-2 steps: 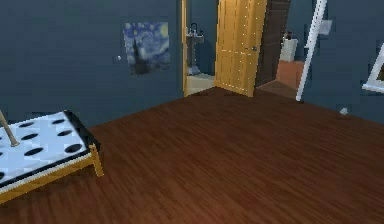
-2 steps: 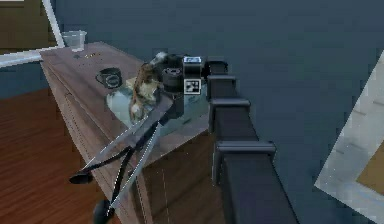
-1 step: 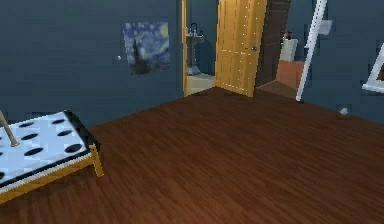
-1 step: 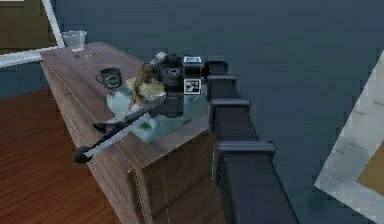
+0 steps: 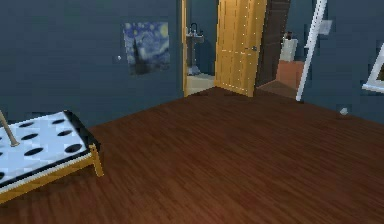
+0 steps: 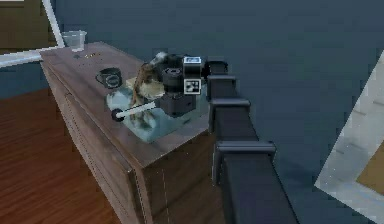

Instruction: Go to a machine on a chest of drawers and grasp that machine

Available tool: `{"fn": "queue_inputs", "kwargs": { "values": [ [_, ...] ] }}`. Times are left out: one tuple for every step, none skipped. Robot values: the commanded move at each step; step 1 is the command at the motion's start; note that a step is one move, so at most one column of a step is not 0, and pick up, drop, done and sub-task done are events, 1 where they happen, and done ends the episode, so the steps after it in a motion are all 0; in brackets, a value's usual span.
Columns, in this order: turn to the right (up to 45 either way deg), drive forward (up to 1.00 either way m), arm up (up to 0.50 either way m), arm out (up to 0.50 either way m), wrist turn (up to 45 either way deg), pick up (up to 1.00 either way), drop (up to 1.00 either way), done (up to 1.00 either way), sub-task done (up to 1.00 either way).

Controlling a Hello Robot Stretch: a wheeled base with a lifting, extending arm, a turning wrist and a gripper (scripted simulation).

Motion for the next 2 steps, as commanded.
{"fn": "queue_inputs", "kwargs": {
  "values": [
    [0.0,0.0,0.0,0.0,9.0,0.0,0.0,0.0,0.0],
    [0.0,0.0,0.0,0.0,0.0,1.0,0.0,0.0,0.0]
  ]
}}
